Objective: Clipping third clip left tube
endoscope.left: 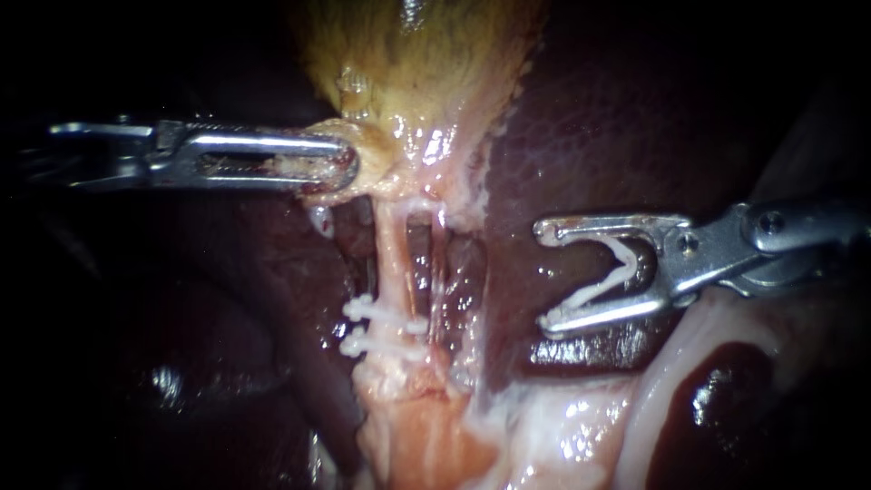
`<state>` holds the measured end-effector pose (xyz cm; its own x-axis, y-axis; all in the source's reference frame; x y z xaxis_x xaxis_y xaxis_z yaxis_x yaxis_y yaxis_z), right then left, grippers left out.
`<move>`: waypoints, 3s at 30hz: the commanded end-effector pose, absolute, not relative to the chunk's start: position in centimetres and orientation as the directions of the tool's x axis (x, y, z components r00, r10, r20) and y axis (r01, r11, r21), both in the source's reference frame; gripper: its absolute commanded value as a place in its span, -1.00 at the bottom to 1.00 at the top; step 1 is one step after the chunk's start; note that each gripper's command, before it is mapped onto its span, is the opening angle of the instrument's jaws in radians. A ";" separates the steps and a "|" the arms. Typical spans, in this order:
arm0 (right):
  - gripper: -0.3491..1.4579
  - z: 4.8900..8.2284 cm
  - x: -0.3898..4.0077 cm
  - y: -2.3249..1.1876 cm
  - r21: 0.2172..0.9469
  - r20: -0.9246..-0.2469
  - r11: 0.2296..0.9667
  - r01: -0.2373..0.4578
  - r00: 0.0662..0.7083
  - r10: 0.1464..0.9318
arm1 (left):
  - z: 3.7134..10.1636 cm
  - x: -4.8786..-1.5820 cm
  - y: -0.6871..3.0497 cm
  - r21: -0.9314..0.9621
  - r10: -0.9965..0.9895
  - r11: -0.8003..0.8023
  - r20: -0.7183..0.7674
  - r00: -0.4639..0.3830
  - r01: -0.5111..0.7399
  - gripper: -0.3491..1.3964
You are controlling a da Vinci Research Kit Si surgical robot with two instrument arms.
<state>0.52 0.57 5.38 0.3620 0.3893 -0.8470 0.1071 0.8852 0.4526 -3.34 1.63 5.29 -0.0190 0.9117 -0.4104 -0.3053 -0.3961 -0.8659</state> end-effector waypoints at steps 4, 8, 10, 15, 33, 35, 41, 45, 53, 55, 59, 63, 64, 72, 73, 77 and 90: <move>-0.06 5.38 0.53 0.58 0.453 -0.847 0.885 0.106 0.362 0.390 | 5.02 -3.06 1.83 -0.873 0.917 -0.379 -0.400 0.005 -0.306 -1.00; -0.06 5.37 0.54 0.59 0.454 -0.845 0.885 0.106 0.365 0.390 | 4.73 -2.74 2.01 -0.872 0.912 -0.377 -0.408 0.039 -0.314 -1.00; -0.06 5.36 0.55 0.60 0.456 -0.847 0.884 0.107 0.359 0.393 | 4.65 -2.63 2.03 -0.870 0.910 -0.377 -0.411 0.046 -0.319 -1.00; -0.06 5.25 0.72 0.64 0.459 -0.849 0.881 0.115 0.348 0.397 | 4.65 -2.60 1.99 -0.868 0.910 -0.377 -0.413 0.047 -0.323 -1.00; -0.06 5.57 1.99 0.60 0.651 -0.733 0.756 0.071 0.322 0.600 | 4.64 -2.69 1.90 -0.867 0.908 -0.380 -0.416 0.048 -0.324 -1.00; -0.06 5.70 2.02 0.58 0.661 -0.723 0.747 0.072 0.324 0.610 | 4.63 -2.70 1.90 -0.866 0.908 -0.380 -0.416 0.048 -0.324 -1.00; -0.06 5.93 2.10 0.60 0.670 -0.714 0.739 0.065 0.326 0.619 | 4.62 -2.70 1.89 -0.867 0.908 -0.380 -0.416 0.047 -0.322 -1.00; -0.06 5.97 2.28 0.65 0.674 -0.718 0.735 0.079 0.304 0.626 | 4.62 -2.72 1.89 -0.867 0.908 -0.380 -0.416 0.048 -0.323 -1.00; -0.06 5.89 2.73 0.72 0.687 -0.725 0.713 0.141 0.202 0.658 | 4.62 -2.73 1.89 -0.867 0.908 -0.380 -0.416 0.047 -0.321 -1.00; -0.06 5.80 2.74 0.76 0.685 -0.727 0.715 0.140 0.185 0.661 | 4.62 -2.73 1.89 -0.867 0.908 -0.380 -0.416 0.047 -0.321 -1.00; -0.06 5.55 2.68 0.88 0.694 -0.719 0.707 0.134 0.180 0.672 | 4.62 -2.73 1.89 -0.867 0.908 -0.380 -0.416 0.047 -0.321 -1.00; -0.08 5.36 2.66 0.96 0.693 -0.720 0.708 0.136 0.176 0.671 | 4.62 -2.74 1.89 -0.867 0.908 -0.380 -0.416 0.047 -0.321 -1.00; -0.09 5.32 2.67 0.96 0.689 -0.724 0.711 0.138 0.175 0.668 | 4.62 -2.74 1.89 -0.867 0.908 -0.380 -0.416 0.047 -0.322 -1.00; -0.73 5.23 2.59 0.92 0.690 -0.723 0.709 0.144 0.179 0.667 | 4.62 -2.75 1.89 -0.867 0.908 -0.380 -0.416 0.047 -0.322 -1.00; -0.85 5.22 2.58 0.93 0.691 -0.722 0.709 0.141 0.184 0.667 | 4.62 -2.75 1.89 -0.867 0.908 -0.380 -0.416 0.047 -0.322 -1.00; -1.00 5.18 2.54 0.96 0.692 -0.719 0.711 0.124 0.199 0.666 | 4.62 -2.75 1.89 -0.867 0.908 -0.380 -0.416 0.048 -0.322 -1.00; -1.00 5.18 2.52 0.96 0.695 -0.714 0.712 0.099 0.213 0.667 | 4.62 -2.76 1.89 -0.867 0.908 -0.380 -0.416 0.048 -0.322 -1.00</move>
